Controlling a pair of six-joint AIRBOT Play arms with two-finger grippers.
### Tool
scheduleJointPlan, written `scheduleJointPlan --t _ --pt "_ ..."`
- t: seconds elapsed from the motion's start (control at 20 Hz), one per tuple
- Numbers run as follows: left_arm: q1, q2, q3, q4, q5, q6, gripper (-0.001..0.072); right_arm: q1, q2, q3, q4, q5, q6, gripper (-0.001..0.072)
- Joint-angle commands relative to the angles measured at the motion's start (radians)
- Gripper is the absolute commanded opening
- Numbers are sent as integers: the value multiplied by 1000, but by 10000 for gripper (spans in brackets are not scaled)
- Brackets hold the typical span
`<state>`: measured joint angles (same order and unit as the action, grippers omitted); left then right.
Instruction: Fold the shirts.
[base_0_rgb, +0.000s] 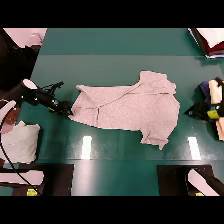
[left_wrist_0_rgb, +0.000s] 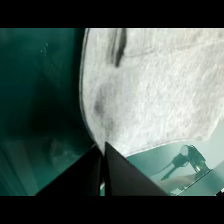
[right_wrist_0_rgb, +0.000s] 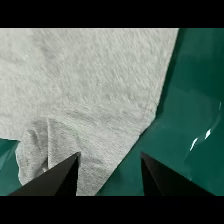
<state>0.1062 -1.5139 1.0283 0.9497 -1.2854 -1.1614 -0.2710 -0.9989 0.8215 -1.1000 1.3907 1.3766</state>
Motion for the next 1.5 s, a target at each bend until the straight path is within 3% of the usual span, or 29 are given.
scheduleJointPlan --t 0.0,0.45,0.5,0.6,0.65,0.7,0.85,1.0,1.3,1.45 --pt "-7 1 44 -7 1 -29 21 -73 4 -163 8 -58 20 457" --pt "-7 60 117 -10 11 -43 21 -74 -252 -216 234 -216 -73 423" --pt "-7 64 117 -11 9 -44 21 -74 -259 -216 246 -211 -90 315" --pt "-7 64 117 -11 2 -45 21 -74 -248 -216 244 -210 -96 215" --pt "-7 64 117 -16 2 -48 21 -74 -229 -216 245 -210 -109 33" --pt "-6 64 122 -23 -6 -66 21 -74 -200 -214 245 -211 -115 14" --pt "-6 65 244 -23 -93 -100 21 -74 -77 -111 245 -200 -118 13" --pt "-6 95 511 -53 -167 -144 21 -74 43 148 266 -198 -107 13" --pt "-6 274 1054 -103 49 -220 22 -74 145 755 281 -345 -104 12" --pt "-6 440 1100 -100 204 -219 22 -74 177 954 213 -348 -104 12"
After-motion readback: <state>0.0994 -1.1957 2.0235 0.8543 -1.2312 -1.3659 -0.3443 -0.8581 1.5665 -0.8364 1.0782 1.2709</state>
